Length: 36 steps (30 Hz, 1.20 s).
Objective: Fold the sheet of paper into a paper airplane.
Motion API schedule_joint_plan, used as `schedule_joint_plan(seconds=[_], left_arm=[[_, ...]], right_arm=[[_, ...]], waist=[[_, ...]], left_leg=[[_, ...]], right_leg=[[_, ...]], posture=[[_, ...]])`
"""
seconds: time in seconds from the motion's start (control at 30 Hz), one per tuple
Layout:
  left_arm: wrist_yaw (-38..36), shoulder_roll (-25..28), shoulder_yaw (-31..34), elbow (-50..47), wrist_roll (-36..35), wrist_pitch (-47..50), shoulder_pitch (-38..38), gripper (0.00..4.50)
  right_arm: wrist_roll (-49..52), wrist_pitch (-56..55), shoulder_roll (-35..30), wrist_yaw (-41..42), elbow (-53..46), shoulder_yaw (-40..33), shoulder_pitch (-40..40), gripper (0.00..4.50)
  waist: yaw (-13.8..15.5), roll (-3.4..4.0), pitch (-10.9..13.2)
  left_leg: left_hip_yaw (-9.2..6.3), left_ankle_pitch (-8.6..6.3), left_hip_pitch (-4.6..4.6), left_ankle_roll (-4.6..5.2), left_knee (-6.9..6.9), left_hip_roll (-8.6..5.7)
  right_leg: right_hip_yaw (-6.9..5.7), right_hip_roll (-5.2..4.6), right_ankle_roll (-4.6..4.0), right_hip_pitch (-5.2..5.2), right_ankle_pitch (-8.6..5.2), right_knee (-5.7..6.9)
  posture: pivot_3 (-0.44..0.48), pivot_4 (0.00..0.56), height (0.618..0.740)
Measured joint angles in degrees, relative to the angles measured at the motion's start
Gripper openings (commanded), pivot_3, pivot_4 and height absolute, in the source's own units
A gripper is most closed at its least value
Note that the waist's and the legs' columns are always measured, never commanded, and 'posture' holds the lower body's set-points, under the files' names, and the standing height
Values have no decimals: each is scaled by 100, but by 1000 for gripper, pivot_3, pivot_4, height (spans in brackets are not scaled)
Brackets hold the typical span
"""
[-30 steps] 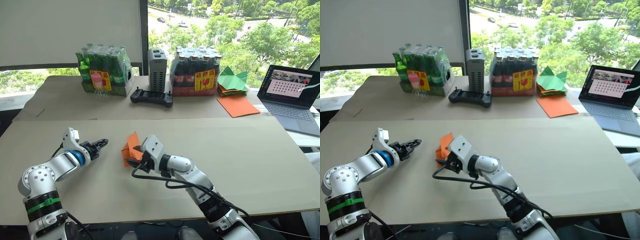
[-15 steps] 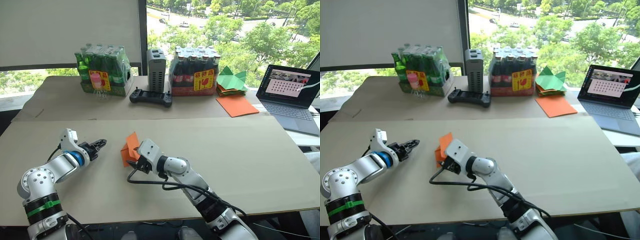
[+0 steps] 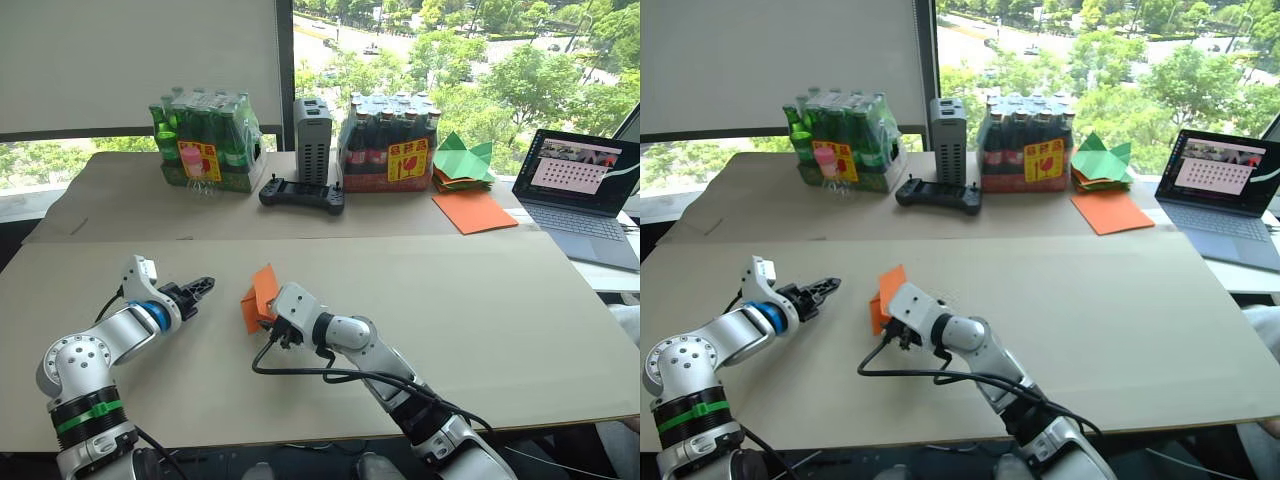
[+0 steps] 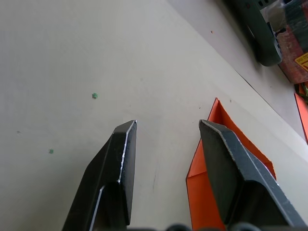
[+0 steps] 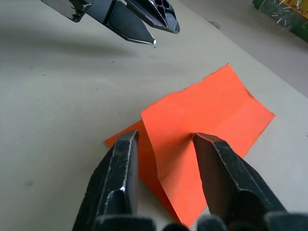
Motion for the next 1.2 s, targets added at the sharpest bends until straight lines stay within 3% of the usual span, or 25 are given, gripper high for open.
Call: schedule_joint_plan(seconds=[0.1,0.37,0.53,0.87,1.03,1.2], left_arm=[[-2,0,-15,0,0,0,0,2193],[-23,0,-19,1,1,-10,1,2193],[-81,10,-26,2,3,-15,33,2193],[-488,184,-154,42,125,-31,150,2193],[-750,201,-274,98,165,-41,150,2193],[-1098,319,-474,73,248,-49,172,2193]], right_arm=[[-23,0,0,-15,0,-1,0,49],[-270,-172,-167,-40,-1,15,-12,49],[-511,-707,-876,56,-173,-9,-88,49],[-8,-2457,-2734,1535,-917,-308,114,49],[329,-3143,-3132,2158,-1142,-406,310,49],[284,-3467,-3128,2254,-1034,-414,313,49]], waist=[[-3,0,0],[4,0,0],[6,0,0],[-2,-4,2],[1,-5,3],[3,-5,3]], left_leg=[[0,0,0,0,0,0],[0,0,0,0,0,-1],[1,0,0,0,0,-1],[3,0,0,0,-1,-1],[4,0,2,0,-1,-1],[4,0,2,1,-1,-1]], right_leg=[[0,0,0,0,0,0],[0,0,0,0,0,-1],[0,-1,0,1,0,-3],[0,0,1,6,0,-8],[0,-1,1,8,0,-7],[1,0,0,7,0,-7]], posture=[[0,150,740],[0,150,740],[0,150,740],[0,150,740],[0,150,740],[0,150,740]])
